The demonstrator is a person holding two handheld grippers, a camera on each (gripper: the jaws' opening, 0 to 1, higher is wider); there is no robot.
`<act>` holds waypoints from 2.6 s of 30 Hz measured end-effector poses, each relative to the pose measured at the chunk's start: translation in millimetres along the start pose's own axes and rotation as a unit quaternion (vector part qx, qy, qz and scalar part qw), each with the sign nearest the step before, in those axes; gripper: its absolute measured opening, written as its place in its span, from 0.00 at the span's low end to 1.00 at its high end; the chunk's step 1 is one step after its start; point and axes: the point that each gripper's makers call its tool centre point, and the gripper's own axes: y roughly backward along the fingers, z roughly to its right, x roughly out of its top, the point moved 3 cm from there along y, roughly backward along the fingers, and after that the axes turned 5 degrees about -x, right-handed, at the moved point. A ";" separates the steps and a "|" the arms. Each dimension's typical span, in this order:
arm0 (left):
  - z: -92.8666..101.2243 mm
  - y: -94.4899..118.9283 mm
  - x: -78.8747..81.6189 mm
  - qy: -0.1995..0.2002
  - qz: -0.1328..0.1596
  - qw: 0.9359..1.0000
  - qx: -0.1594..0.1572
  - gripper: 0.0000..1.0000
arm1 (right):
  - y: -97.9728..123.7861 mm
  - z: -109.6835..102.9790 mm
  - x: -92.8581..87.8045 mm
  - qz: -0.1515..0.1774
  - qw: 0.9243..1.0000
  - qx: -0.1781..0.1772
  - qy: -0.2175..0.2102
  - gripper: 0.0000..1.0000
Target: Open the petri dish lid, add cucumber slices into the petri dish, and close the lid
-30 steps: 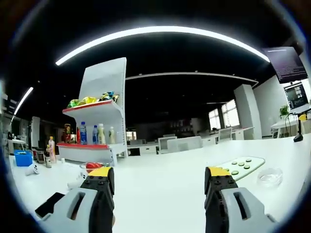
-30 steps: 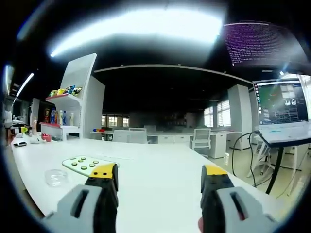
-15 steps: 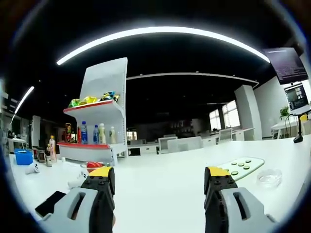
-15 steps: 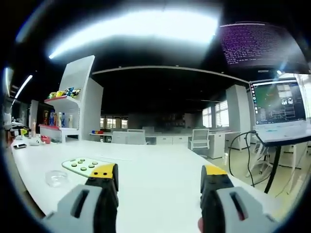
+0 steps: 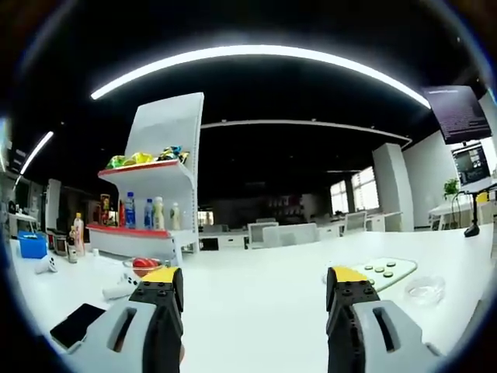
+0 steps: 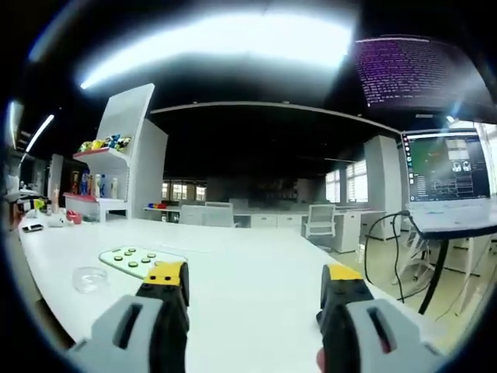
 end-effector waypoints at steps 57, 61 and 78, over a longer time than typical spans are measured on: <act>77.1 12.0 12.0 0.023 0.008 0.937 -0.348 0.81 | 23.8 -99.4 19.2 0.029 0.933 0.359 0.006 0.80; 86.5 12.6 10.5 0.025 0.006 0.927 -0.375 0.81 | 24.6 -112.2 19.3 0.025 0.923 0.383 0.016 0.80; 116.2 7.9 -8.8 0.016 -0.039 0.882 -0.469 0.81 | 15.6 -151.8 7.4 -0.012 0.877 0.478 0.048 0.80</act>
